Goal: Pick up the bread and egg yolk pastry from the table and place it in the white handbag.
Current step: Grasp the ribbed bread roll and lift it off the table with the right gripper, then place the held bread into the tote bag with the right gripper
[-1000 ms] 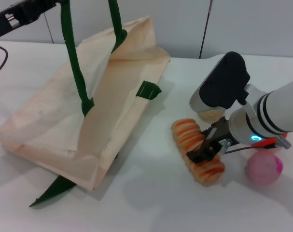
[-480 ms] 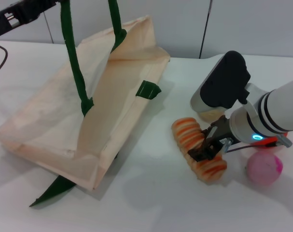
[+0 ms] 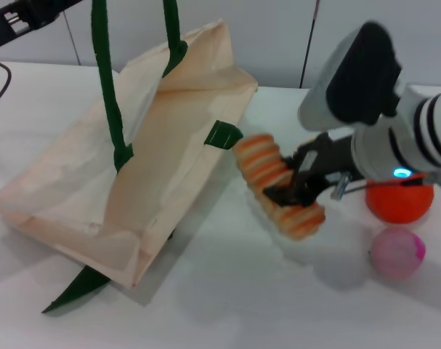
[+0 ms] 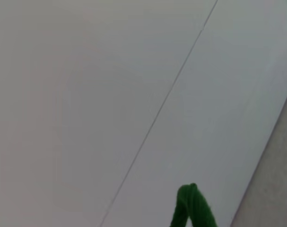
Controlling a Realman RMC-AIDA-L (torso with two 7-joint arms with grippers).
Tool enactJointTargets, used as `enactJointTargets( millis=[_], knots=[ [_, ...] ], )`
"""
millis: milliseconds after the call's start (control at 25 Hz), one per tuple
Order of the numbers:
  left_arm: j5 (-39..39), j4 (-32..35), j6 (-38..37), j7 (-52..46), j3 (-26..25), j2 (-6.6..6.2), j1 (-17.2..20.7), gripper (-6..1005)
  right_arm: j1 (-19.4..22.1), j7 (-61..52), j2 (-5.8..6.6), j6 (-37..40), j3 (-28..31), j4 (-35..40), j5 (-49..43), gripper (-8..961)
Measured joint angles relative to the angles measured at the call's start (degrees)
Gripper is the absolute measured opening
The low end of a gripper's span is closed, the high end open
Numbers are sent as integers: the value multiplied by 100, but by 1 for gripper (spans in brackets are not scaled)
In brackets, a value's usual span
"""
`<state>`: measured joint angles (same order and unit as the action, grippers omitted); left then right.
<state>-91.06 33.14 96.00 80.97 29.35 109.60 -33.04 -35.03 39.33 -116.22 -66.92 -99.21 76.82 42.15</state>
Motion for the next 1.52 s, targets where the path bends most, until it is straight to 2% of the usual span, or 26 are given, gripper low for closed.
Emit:
enactJointTargets(
  millis=[120, 280, 720, 1000, 1240, 1520],
  knots=[
    [-2, 0, 108, -60, 0, -1, -80, 120, -67, 17, 2, -8, 27, 201, -3, 561],
    [-2, 0, 200, -148, 30, -1, -233, 120, -393, 14, -6, 6, -143, 182, 14, 544],
    [60, 0, 212, -229, 66, 35, -486, 120, -1877, -393, -41, 212, -915, -575, 458, 448],
    [247, -249, 209, -209, 102, 42, -748, 120, -2588, -794, -41, 647, -1098, -1322, 455, 390],
    [345, -358, 202, -188, 273, 60, -940, 120, -2996, -1332, -50, 1209, -1450, -1971, 250, 368],
    [266, -359, 343, -231, 320, 86, -1011, 120, -3071, -2174, -61, 1616, -1643, -2299, -566, 366]
  ],
)
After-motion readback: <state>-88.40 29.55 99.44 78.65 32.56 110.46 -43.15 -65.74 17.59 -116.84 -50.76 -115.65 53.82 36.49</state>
